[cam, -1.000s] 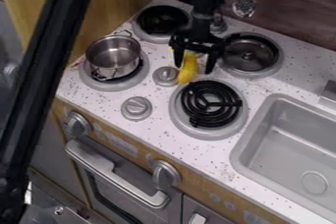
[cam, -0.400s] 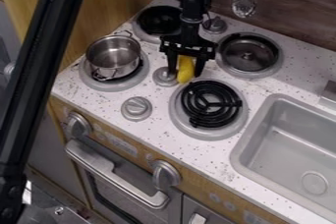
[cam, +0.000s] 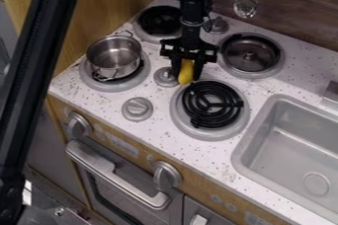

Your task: Put the banana on the lower right burner

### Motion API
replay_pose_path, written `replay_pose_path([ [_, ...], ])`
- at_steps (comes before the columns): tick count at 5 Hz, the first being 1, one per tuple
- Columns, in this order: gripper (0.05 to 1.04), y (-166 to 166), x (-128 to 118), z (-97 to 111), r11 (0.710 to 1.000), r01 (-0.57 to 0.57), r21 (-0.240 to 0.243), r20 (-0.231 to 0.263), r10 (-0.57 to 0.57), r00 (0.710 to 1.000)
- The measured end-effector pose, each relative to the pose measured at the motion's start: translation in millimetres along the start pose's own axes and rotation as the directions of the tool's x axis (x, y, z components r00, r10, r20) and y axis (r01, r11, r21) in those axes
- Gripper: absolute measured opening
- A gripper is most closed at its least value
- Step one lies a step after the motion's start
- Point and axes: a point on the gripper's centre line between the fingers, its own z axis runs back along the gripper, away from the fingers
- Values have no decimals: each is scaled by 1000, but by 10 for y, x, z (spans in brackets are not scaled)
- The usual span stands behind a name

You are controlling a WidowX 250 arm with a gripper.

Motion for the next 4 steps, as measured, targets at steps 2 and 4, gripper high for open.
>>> replay_pose_path([
  [2, 513, -37, -271, 400, 993, 111, -45, 107, -106, 989],
  [4, 514, -240, -764, 235, 968, 248, -31, 48, -247, 968],
])
